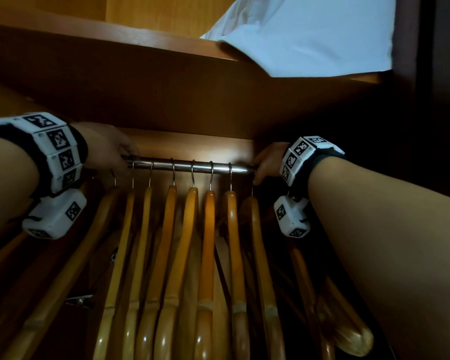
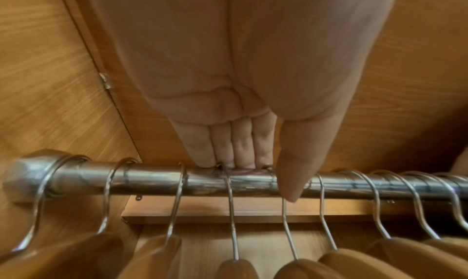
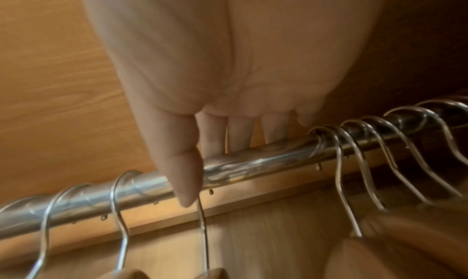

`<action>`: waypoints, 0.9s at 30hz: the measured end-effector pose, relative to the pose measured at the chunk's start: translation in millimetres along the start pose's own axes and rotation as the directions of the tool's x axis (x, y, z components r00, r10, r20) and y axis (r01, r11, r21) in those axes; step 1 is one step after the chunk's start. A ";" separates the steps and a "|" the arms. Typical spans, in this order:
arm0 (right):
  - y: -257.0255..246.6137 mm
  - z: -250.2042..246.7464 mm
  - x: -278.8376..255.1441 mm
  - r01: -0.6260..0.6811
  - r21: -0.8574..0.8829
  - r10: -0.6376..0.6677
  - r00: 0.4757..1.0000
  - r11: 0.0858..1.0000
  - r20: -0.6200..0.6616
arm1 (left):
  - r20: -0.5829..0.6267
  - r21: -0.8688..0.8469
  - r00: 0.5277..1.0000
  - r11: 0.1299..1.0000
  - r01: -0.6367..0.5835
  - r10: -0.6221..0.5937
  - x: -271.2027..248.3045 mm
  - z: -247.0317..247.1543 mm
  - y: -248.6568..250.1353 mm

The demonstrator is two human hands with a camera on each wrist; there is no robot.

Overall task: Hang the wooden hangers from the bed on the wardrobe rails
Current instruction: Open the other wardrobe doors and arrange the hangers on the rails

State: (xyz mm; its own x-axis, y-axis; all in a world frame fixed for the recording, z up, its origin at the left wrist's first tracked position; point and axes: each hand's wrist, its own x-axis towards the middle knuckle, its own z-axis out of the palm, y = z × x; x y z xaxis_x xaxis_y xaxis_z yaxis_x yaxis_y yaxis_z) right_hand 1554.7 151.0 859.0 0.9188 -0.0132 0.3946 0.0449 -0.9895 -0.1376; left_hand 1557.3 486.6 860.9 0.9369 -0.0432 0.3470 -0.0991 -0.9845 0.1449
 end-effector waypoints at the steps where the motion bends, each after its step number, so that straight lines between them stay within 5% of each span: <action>1: -2.0 -0.6 -2.6 0.001 -0.006 -0.001 1.000 1.000 0.002 | -0.004 0.010 1.000 1.000 -0.004 0.004 -0.3 0.1 -0.4; 13: -12.4 -4.7 -15.8 0.096 -0.195 -0.096 0.995 0.976 0.010 | -0.006 0.010 1.000 1.000 0.012 -0.011 -3.5 0.1 1.1; 27: -11.4 1.6 -3.2 0.109 -0.088 -0.111 0.994 0.990 -0.019 | 0.024 -0.020 1.000 1.000 0.015 -0.015 -3.0 -1.2 2.1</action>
State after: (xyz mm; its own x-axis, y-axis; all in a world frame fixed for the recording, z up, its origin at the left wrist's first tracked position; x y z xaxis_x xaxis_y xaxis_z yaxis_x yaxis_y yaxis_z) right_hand 1551.8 162.6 857.9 0.9003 0.0943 0.4250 0.1102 -0.9938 -0.0131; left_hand 1553.8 484.8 861.2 0.9459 -0.0326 0.3229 -0.0913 -0.9815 0.1684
